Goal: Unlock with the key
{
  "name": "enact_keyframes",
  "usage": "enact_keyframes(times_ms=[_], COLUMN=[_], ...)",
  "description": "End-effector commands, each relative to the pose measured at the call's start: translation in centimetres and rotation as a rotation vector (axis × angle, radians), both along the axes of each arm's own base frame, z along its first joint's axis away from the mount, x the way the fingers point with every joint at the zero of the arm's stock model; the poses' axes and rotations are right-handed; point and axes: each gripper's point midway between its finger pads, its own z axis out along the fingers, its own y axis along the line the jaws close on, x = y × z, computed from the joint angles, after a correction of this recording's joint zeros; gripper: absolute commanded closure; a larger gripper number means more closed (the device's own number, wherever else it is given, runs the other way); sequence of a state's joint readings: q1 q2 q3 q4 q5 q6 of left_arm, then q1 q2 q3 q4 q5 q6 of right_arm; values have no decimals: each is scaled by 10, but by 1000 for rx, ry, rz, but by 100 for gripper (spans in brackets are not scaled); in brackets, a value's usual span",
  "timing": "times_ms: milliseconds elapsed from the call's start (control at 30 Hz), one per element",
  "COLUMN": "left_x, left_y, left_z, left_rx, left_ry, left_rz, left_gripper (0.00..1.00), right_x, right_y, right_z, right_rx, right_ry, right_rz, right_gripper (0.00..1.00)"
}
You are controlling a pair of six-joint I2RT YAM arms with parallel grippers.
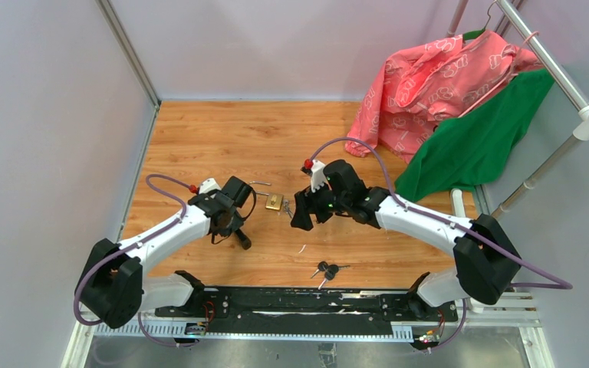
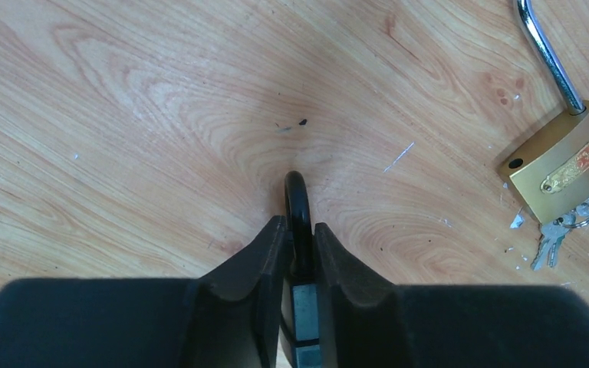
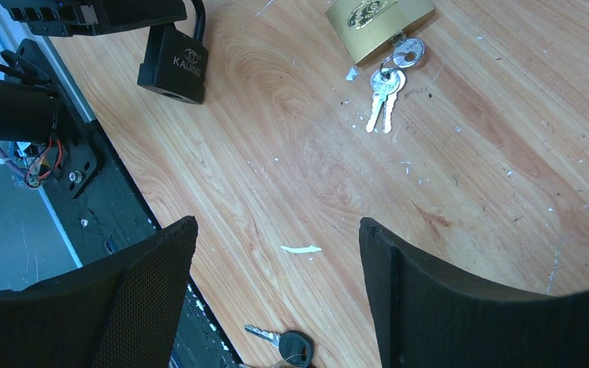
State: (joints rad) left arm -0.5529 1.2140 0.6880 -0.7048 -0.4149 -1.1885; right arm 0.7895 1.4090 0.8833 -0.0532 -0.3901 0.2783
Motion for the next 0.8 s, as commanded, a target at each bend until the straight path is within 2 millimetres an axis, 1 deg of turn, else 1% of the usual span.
enact_keyframes(times_ms=[0,67,333,500,567,700,767], left_x=[2,3,5,8,10,15,17], left_y=[4,4,3,3,3,8,10], left_z=[2,3,7,12,16,30,37], left_rx=[17,24,20,22,23,43,50], left_ry=[-4,-2,-15,-35,-51,-101,-129], left_rz=[13,6,3,-12,-19,-23,-25], left_gripper=[71,67,67,59,52,32,25], right_x=[1,1,1,1,1,1,0], right_y=[-10,-11,-14,-15,-16,-21,-25], right_z=[-2,-2,0,0,1,3,4], right_rx=[-17,-16,-21,-27,-30,-45,-56], right_ry=[-9,-10,-19,-24,-25,-34,-37], right_rz=[-24,-25,-29,-32,-33,-41,-47], right_gripper=[21,21,21,21,20,20,20])
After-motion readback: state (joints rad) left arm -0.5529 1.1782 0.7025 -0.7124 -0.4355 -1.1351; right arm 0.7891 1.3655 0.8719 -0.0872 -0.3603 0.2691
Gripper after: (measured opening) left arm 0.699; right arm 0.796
